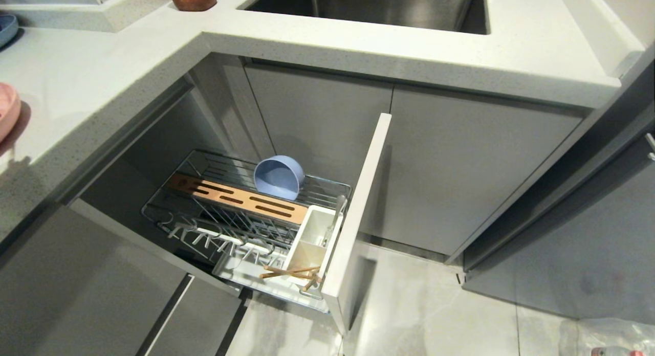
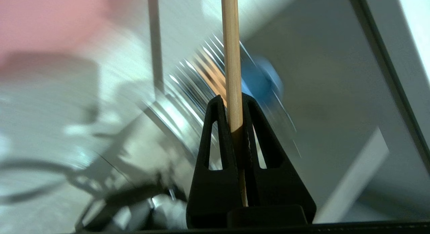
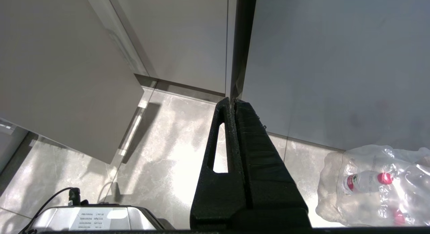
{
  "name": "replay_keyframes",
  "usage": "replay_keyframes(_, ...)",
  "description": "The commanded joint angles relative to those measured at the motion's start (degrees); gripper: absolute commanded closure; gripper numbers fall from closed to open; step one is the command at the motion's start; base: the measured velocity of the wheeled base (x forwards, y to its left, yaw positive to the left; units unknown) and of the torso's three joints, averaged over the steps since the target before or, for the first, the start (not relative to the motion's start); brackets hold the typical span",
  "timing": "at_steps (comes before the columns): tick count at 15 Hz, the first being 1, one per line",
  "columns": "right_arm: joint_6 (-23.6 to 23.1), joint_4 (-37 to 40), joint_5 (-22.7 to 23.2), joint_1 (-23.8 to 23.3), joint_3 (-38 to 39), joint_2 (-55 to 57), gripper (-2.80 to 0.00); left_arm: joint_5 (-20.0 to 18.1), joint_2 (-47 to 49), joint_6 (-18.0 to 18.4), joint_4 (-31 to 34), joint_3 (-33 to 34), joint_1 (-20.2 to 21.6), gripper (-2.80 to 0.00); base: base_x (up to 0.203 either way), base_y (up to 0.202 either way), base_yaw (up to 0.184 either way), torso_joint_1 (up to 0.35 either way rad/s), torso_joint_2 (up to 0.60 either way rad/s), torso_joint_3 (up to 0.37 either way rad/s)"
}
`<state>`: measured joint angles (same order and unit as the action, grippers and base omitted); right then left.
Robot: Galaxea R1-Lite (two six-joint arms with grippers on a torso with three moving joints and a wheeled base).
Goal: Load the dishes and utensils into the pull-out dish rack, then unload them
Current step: Pick up the chopsticks and place it in the cupboard
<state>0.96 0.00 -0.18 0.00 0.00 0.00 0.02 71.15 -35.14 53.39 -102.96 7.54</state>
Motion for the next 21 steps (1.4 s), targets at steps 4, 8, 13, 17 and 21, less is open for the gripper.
replay_keyframes(4,0.0,0.0,0.01,0.0,0.0,0.09,0.0,-0.41,-7.72,-1.86,1.18,10.37,-30.0,0.0,0.0,0.0,0.0,0.0,0.0,0.0)
replay_keyframes(8,0.0,0.0,0.01,0.0,0.0,0.09,0.0,-0.62,-6.46,-5.28,3.31,24.12,-47.13,0.0,0.0,0.0,0.0,0.0,0.0,0.0)
replay_keyframes(13,0.0,0.0,0.01,0.0,0.0,0.09,0.0,-2.08,1.65,-9.69,13.04,26.03,-49.72,0.0,0.0,0.0,0.0,0.0,0.0,0.0)
replay_keyframes(17,0.0,0.0,0.01,0.0,0.0,0.09,0.0,-7.46,9.13,-9.4,16.79,22.67,-49.68,0.0,0.0,0.0,0.0,0.0,0.0,0.0)
replay_keyframes(21,0.0,0.0,0.01,0.0,0.0,0.09,0.0,-8.62,15.59,-9.33,17.71,17.5,-49.45,0.0,0.0,0.0,0.0,0.0,0.0,0.0)
